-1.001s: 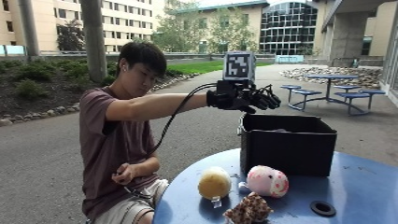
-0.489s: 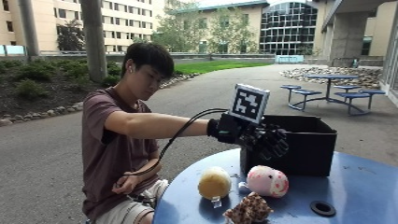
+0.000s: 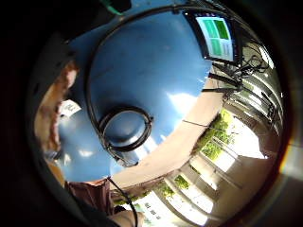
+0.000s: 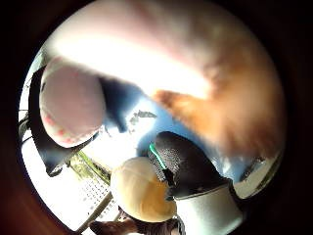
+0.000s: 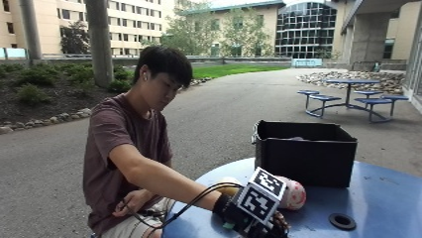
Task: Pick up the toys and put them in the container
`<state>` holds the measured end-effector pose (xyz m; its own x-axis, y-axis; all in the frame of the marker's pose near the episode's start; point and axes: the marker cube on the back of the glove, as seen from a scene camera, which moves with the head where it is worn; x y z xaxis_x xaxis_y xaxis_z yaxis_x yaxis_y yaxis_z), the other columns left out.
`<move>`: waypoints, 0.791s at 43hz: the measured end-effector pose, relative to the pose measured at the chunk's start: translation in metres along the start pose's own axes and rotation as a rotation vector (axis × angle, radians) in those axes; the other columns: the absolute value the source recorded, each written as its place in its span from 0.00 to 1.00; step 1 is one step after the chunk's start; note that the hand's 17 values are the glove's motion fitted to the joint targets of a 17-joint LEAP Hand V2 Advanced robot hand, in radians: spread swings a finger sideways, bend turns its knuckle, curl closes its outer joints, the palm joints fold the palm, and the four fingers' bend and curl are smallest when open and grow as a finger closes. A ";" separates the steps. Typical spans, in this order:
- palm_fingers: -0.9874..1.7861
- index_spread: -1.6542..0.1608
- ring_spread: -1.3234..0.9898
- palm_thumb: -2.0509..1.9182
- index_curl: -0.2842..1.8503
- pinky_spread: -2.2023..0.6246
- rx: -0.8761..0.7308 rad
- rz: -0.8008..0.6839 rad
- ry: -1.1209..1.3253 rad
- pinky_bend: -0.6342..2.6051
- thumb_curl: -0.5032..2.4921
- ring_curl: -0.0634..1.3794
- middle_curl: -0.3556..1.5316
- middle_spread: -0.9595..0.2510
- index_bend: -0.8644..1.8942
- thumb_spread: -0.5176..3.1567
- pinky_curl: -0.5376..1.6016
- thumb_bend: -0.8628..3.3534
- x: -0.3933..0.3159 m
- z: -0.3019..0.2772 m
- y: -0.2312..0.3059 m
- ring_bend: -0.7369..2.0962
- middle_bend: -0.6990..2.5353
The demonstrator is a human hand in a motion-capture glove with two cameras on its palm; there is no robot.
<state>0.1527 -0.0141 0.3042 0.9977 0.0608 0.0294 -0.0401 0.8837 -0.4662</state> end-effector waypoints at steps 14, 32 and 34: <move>0.89 0.85 0.44 0.69 0.29 0.64 0.228 -0.063 -0.063 0.38 0.30 0.36 0.48 0.69 0.62 0.55 0.40 0.30 -0.002 0.011 -0.011 0.65 0.49; 0.77 0.90 0.46 0.77 0.38 0.62 0.064 -0.041 -0.052 0.51 0.35 0.44 0.57 0.63 0.72 0.61 0.47 0.38 -0.025 -0.032 0.002 0.72 0.62; 0.74 0.89 0.45 0.79 0.39 0.62 0.105 -0.048 -0.067 0.51 0.37 0.45 0.58 0.62 0.73 0.58 0.48 0.38 -0.033 -0.043 0.006 0.73 0.62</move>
<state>0.1219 -0.0302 0.2625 0.9930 0.0449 0.1097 -0.0015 0.9299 -0.3678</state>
